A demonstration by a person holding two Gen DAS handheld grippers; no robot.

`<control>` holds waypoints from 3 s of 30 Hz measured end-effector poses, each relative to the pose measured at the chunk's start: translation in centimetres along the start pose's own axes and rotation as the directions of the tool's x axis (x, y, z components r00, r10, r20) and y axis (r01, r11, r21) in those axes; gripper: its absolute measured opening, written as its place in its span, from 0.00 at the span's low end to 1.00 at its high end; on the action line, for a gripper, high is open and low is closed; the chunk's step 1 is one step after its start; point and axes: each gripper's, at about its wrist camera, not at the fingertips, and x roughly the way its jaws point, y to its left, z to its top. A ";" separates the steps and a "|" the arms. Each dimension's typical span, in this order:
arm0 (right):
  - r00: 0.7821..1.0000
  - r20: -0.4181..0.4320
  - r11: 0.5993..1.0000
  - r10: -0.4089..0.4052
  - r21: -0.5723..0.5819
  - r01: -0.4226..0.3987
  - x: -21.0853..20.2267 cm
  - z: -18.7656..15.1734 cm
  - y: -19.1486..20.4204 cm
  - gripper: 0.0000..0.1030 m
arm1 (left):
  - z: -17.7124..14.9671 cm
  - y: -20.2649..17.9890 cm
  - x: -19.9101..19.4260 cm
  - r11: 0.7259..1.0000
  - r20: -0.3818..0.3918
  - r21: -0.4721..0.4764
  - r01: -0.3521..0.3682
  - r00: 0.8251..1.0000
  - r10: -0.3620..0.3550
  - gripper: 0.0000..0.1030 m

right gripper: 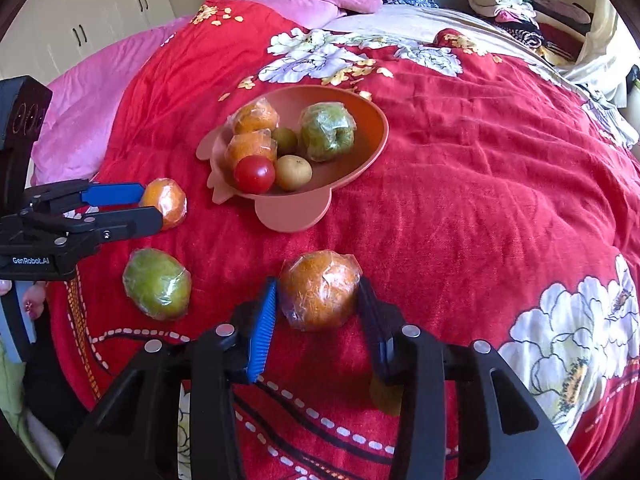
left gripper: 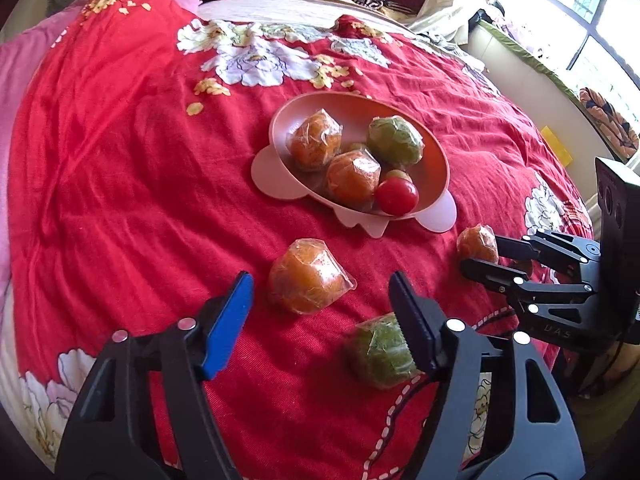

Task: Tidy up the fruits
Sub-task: 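Grasp a wrapped orange with the right gripper while the left gripper grasps another wrapped orange, then carry both wrapped oranges in the grippers over the pink bowl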

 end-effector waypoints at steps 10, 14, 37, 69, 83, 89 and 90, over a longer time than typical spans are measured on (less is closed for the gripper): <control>0.999 0.042 1.000 0.014 0.026 -0.015 -0.7 0.1 -0.2 0.36 | 0.3 0.1 1.6 1.000 -0.019 0.003 -0.009 1.000 0.009 0.41; 0.997 0.067 0.999 0.029 0.033 -0.031 -1.7 0.0 -0.1 0.36 | 0.2 0.2 2.2 1.000 -0.025 0.010 -0.015 1.000 0.015 0.38; 0.988 0.146 0.999 0.044 0.023 -0.047 -5.4 2.1 0.3 0.36 | 2.9 -2.1 -1.5 0.998 0.038 0.051 0.021 0.999 -0.023 0.36; 0.980 0.192 0.999 0.043 -0.013 -0.042 -5.4 7.6 -0.6 0.36 | 9.9 -2.5 -0.2 0.997 0.050 0.072 0.036 0.998 -0.040 0.35; 0.988 0.134 0.997 0.070 0.008 -0.072 -2.2 7.1 -1.0 0.36 | 11.4 -2.0 3.6 0.997 -0.004 0.066 0.033 0.999 -0.033 0.35; 0.989 0.121 0.996 0.080 0.016 -0.082 -1.4 6.7 -1.1 0.36 | 12.3 -2.1 4.4 0.997 -0.009 0.074 0.031 0.999 -0.030 0.35; 0.990 0.120 0.996 0.080 0.017 -0.082 -1.3 6.7 -1.1 0.36 | 12.5 -2.2 4.5 0.997 -0.010 0.077 0.031 0.999 -0.030 0.35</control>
